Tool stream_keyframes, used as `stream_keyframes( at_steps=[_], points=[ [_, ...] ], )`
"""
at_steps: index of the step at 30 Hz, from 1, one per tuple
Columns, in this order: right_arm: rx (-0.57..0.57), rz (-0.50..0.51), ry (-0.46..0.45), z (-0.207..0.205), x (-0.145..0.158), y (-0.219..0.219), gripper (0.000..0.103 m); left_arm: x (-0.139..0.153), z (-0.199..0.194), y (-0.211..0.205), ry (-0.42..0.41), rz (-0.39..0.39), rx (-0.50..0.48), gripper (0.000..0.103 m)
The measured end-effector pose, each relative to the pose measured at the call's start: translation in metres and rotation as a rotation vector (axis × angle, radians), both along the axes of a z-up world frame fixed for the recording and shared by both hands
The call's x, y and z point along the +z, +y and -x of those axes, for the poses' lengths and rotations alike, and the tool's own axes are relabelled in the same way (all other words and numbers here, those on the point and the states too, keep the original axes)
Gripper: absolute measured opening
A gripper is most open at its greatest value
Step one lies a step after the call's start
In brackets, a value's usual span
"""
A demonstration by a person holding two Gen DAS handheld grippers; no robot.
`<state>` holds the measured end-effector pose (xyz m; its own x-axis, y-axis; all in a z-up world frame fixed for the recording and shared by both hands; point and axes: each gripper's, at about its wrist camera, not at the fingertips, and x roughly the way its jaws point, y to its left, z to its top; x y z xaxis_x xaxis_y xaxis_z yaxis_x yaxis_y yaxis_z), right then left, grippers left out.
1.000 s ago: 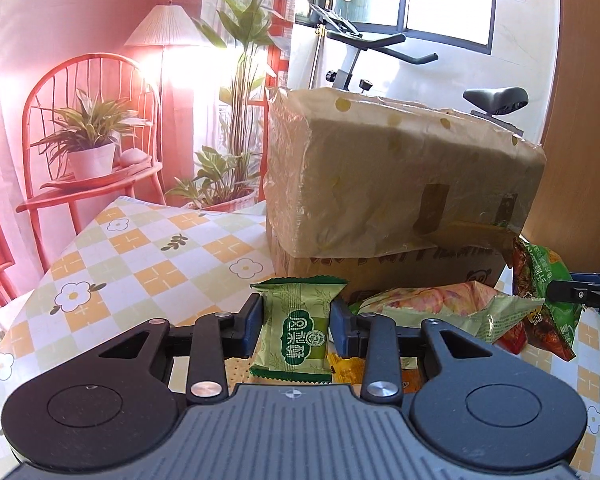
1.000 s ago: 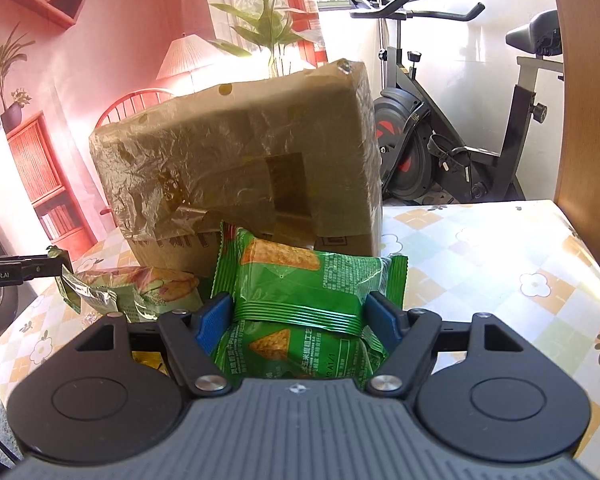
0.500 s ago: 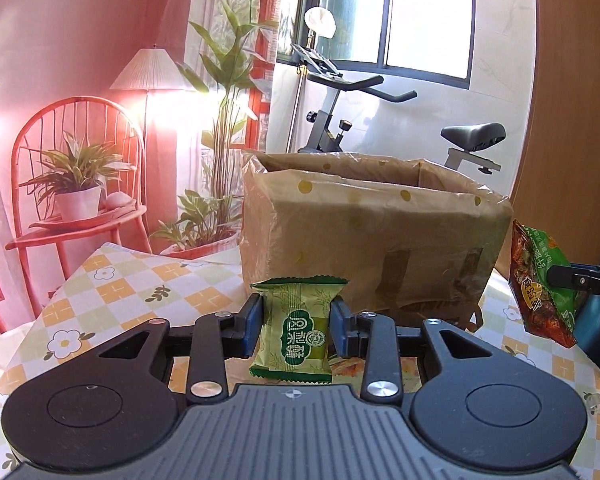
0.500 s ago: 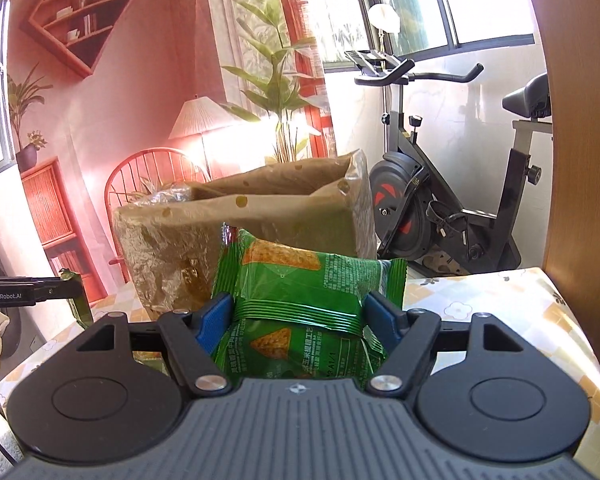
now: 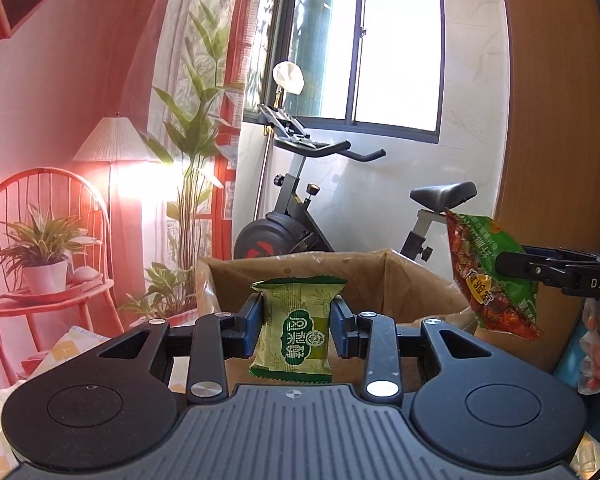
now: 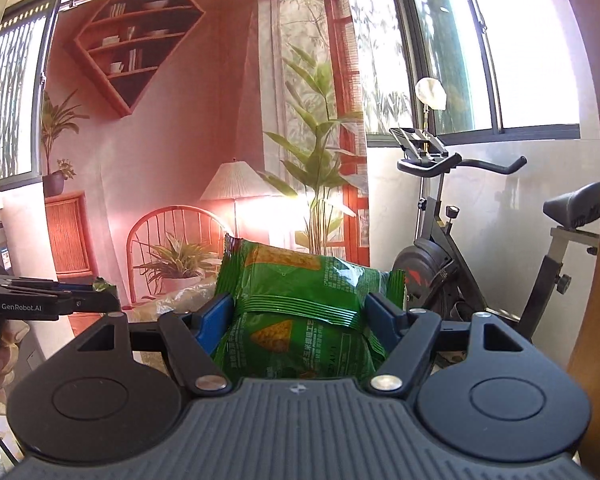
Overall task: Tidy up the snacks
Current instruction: 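Carry both green snacks up over the open box, then open both grippers to drop the green snacks into the box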
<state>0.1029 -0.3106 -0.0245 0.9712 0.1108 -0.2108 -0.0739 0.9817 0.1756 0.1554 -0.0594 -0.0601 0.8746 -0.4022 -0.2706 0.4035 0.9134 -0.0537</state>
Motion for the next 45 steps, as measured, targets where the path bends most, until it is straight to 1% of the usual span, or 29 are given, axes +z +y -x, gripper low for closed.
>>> stream_keyframes(
  at_steps=[2,5,9,13,17,19,21,23,25,27,32,37,42,45],
  points=[
    [-0.002,-0.003,-0.005,-0.022,0.005,0.000,0.074,0.013,-0.017,-0.010,-0.023,0.002,-0.006,0.038],
    [-0.016,0.008,0.001,-0.059,0.007,0.002,0.074,0.025,-0.043,-0.023,-0.021,0.004,-0.004,0.038],
    [-0.042,-0.003,0.050,-0.097,-0.004,0.001,0.074,0.032,-0.079,-0.036,-0.002,-0.016,0.016,0.038],
    [-0.083,-0.034,0.120,-0.120,-0.028,-0.004,0.074,0.030,-0.104,-0.041,0.042,-0.034,0.039,0.038],
    [-0.094,-0.025,0.187,-0.128,-0.049,-0.003,0.076,0.018,-0.117,-0.046,0.087,-0.058,0.049,0.038],
    [-0.094,-0.030,0.212,-0.128,-0.054,-0.004,0.079,0.012,-0.118,-0.045,0.102,-0.073,0.054,0.044],
    [-0.094,-0.032,0.217,-0.126,-0.055,-0.005,0.081,0.009,-0.117,-0.043,0.095,-0.076,0.056,0.060],
    [-0.104,-0.033,0.228,-0.124,-0.053,-0.006,0.087,0.009,-0.116,-0.040,0.095,-0.071,0.063,0.067],
    [-0.108,-0.027,0.228,-0.121,-0.051,-0.007,0.091,0.012,-0.114,-0.038,0.102,-0.061,0.067,0.072],
    [-0.108,-0.029,0.231,-0.118,-0.050,-0.008,0.093,0.014,-0.111,-0.037,0.097,-0.067,0.074,0.077],
    [-0.109,-0.032,0.229,-0.105,-0.046,-0.008,0.093,0.020,-0.100,-0.031,0.086,-0.072,0.070,0.078],
    [-0.083,-0.030,0.219,-0.082,-0.042,-0.005,0.094,0.022,-0.080,-0.018,0.074,-0.078,0.071,0.078],
    [-0.054,-0.026,0.197,-0.054,-0.042,-0.005,0.094,0.017,-0.058,0.007,0.079,-0.051,0.087,0.078],
    [-0.030,-0.033,0.167,-0.036,-0.043,-0.005,0.093,0.012,-0.043,0.022,0.070,-0.037,0.102,0.078]
  ],
)
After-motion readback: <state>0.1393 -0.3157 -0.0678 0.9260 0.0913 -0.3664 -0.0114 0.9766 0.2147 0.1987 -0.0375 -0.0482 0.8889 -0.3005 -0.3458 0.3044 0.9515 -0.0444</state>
